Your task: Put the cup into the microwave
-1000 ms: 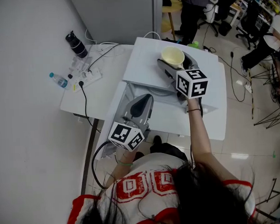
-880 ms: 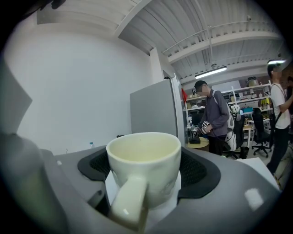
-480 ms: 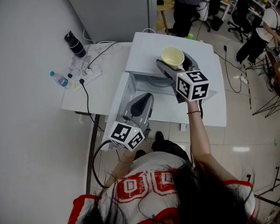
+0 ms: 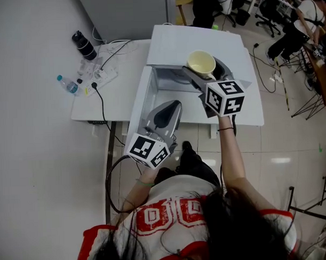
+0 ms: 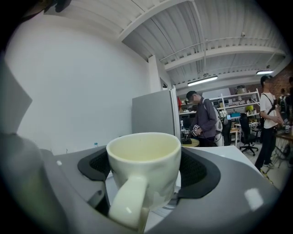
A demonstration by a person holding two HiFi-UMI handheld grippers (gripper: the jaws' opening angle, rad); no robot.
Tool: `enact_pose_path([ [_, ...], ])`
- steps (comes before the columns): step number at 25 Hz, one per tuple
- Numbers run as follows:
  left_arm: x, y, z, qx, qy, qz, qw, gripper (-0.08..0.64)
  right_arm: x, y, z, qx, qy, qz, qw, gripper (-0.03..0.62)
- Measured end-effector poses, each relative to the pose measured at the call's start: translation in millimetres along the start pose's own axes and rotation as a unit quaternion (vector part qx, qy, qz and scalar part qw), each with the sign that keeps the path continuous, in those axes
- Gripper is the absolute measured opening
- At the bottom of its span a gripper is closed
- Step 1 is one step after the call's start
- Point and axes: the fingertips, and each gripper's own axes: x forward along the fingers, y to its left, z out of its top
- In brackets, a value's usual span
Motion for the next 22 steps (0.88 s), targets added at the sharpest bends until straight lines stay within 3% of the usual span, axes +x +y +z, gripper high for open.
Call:
enact_pose_path([
  [10,-21,-19,-7,-0.003,0.014,-0.024,0.9996,0.002,-41,16,-14,0.007,0.003,-0.038,0.999,0.442],
  [22,-5,-23,-36,0.005,0.043,-0.017,0.9989,0.003,-60,3,-32,0.016,0.012,-0.053,0.998,0.442],
])
